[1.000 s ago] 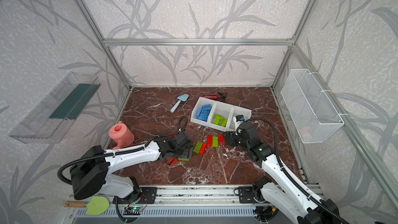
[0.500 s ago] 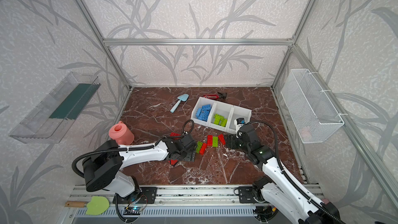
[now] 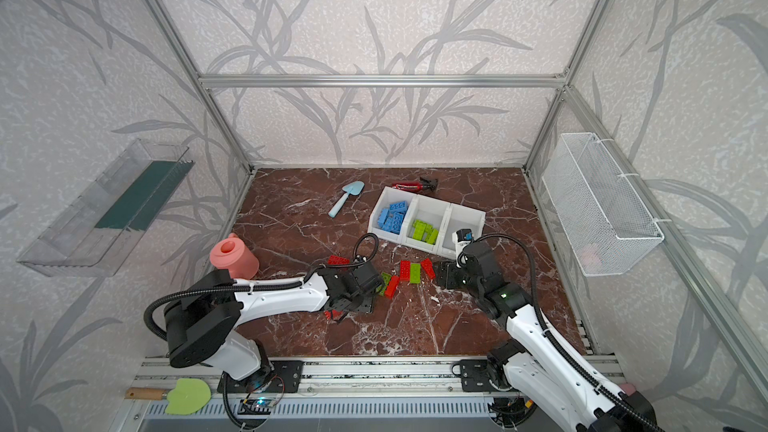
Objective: Sort the legos into containers by color
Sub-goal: 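Close the left gripper on the lime-green brick beside a red brick, then carry the lime-green brick with the left gripper into the middle compartment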
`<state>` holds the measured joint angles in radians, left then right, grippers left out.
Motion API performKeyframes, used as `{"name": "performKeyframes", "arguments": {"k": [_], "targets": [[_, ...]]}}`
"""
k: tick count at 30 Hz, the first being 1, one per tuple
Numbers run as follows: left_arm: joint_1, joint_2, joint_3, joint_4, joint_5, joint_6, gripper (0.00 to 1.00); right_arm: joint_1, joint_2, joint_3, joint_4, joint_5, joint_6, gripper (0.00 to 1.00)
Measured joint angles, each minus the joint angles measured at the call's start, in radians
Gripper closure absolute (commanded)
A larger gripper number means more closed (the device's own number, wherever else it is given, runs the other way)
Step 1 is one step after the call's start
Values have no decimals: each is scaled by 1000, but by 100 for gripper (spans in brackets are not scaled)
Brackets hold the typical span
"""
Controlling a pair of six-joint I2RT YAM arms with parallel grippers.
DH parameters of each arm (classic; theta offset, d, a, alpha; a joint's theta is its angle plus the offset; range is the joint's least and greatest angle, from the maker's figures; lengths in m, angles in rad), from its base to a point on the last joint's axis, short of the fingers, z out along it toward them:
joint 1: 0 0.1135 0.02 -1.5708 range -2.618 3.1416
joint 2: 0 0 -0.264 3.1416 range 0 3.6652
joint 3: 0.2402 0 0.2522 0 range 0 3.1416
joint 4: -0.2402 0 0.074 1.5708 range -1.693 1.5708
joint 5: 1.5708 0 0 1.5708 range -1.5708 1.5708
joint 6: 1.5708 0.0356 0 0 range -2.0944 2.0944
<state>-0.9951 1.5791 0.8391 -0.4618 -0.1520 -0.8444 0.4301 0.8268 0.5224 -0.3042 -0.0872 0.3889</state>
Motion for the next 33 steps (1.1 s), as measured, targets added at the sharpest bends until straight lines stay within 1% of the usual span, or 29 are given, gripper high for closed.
{"name": "performKeyframes", "arguments": {"k": [6,10,15,22,33], "targets": [[0,-39,80,-45,-19,27,43,0,-18,-6,1,-9,6,25],[0,-56,180,-71,-45,63,44,0,-45,-27,5,-21,15,25],[2,-37,311,-102,-72,115,44,0,-79,-67,14,-31,34,25],[24,110,553,-115,-67,199,44,0,-120,-109,16,-47,55,25],[100,436,996,-170,40,305,45,0,-189,-178,31,-53,67,25]]}}
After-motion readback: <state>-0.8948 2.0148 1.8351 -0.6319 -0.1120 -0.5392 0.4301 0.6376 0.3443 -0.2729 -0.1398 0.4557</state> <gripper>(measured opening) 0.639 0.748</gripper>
